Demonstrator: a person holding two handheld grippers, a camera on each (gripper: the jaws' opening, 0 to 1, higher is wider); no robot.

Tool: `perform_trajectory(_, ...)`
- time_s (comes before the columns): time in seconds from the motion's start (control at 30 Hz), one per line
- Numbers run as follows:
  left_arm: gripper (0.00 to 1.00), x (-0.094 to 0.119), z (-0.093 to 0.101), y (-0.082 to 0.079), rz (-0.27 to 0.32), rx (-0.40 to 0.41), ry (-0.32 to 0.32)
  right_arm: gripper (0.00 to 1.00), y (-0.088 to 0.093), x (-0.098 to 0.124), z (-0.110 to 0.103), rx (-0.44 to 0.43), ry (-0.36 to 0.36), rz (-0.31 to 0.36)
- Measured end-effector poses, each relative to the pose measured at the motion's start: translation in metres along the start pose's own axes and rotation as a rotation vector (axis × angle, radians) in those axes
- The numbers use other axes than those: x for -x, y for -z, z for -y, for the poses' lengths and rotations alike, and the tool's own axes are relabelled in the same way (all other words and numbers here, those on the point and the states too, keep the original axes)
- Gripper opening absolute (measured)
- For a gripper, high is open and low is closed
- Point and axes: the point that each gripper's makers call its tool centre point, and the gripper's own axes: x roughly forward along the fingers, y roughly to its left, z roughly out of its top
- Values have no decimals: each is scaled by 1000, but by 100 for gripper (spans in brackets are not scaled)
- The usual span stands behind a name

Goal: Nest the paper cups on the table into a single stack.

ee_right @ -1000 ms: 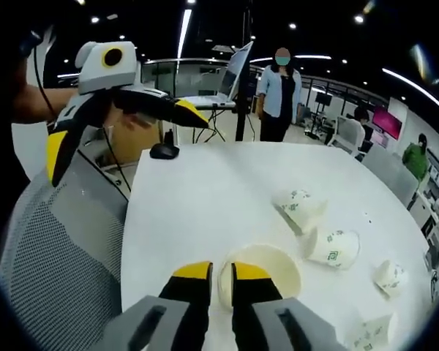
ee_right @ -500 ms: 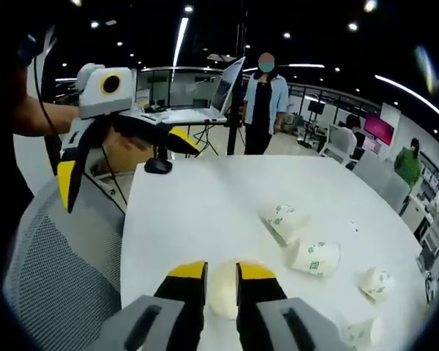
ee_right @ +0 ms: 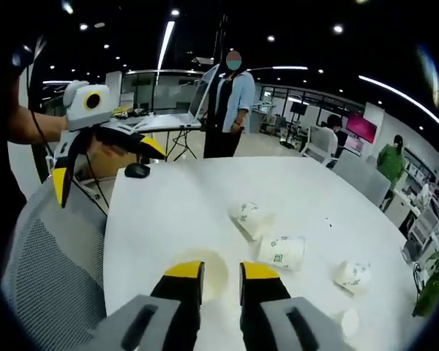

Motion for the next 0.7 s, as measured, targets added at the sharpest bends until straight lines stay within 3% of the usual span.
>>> perform_trajectory(0.37, 99, 2, -2, 0, 0, 5, -18, 21, 15, -3, 36, -34, 36, -11)
perform_trajectory(0.7, 99, 5, -1, -3, 0, 13, -42, 25, 16, -22, 65, -67, 45, 10)
